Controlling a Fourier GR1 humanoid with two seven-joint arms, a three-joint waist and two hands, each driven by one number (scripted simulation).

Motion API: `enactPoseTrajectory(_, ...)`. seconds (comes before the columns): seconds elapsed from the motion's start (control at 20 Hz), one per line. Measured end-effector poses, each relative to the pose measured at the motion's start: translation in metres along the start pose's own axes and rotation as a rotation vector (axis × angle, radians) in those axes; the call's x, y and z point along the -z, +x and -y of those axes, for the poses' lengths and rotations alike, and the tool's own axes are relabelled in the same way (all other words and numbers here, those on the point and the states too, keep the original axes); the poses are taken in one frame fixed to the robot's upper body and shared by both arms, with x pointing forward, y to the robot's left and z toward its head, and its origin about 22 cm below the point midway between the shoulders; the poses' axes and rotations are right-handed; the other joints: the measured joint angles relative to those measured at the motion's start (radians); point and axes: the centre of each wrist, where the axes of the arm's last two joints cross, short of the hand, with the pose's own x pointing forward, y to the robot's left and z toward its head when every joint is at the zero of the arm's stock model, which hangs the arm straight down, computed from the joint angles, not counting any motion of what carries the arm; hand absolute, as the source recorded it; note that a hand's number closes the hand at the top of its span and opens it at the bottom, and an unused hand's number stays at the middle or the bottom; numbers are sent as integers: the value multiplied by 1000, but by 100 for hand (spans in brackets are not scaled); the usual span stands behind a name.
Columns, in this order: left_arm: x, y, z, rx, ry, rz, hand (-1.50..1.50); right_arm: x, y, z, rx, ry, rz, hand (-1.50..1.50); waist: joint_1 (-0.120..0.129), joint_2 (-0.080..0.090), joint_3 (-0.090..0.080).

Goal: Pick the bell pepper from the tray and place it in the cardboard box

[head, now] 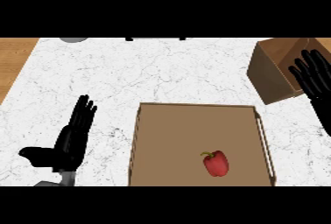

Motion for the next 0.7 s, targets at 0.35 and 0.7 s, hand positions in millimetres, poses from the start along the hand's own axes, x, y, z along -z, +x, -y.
enactPoseTrajectory(0.35,16,20,5,213,-152,36,0,-36,-49,-60,17,-92,-16,-150,-49,-32,3)
enactPoseTrajectory(0.7,23,28,3,318,-239,20,0,-76,-66,-44,-650,-58,3,-150,-82,-34,-17)
